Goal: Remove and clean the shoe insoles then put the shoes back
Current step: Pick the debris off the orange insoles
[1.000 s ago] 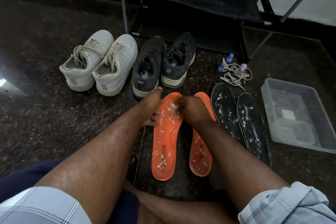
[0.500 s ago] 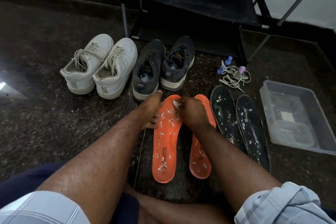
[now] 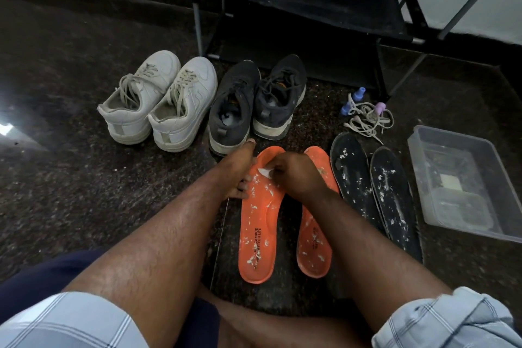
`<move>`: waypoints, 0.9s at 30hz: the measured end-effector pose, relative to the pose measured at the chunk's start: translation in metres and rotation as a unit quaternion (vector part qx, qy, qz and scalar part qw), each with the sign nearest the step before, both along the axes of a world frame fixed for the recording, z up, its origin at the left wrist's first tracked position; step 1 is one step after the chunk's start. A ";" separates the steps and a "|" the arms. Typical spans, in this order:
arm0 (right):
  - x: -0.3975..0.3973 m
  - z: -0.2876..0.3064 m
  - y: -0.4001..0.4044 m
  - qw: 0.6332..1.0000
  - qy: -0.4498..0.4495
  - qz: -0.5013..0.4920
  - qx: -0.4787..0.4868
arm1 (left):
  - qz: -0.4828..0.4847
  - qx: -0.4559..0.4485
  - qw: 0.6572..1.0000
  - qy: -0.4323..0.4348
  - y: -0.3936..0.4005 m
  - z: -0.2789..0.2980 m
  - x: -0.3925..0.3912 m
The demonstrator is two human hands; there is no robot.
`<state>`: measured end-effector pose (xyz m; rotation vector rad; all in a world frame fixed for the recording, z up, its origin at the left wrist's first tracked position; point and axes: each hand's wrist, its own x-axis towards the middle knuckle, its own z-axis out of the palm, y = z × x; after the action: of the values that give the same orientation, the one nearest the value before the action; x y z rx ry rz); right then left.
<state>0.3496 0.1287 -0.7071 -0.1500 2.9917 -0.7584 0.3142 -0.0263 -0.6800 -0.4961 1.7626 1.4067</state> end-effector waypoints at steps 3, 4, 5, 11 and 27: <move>-0.001 -0.006 -0.003 0.998 0.040 -0.036 0.046 | 0.001 0.001 1.000 -0.002 0.001 -0.001 0.001; -0.003 -0.007 -0.004 0.996 0.042 -0.059 0.046 | 0.002 0.001 1.000 -0.001 0.001 0.000 0.001; -0.004 -0.007 -0.006 0.996 0.040 -0.068 0.040 | 0.002 0.001 1.000 0.000 0.001 0.000 0.000; 0.000 -0.008 -0.009 0.998 0.054 0.024 0.028 | -0.003 0.000 1.000 -0.007 0.000 0.000 0.000; -0.003 -0.008 -0.018 0.998 0.056 0.010 0.026 | 0.000 0.005 1.000 0.000 0.000 0.001 0.001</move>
<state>0.3467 0.1105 -0.7149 -0.2261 3.1067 -0.6914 0.3150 -0.0264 -0.6786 -0.4915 1.7556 1.4153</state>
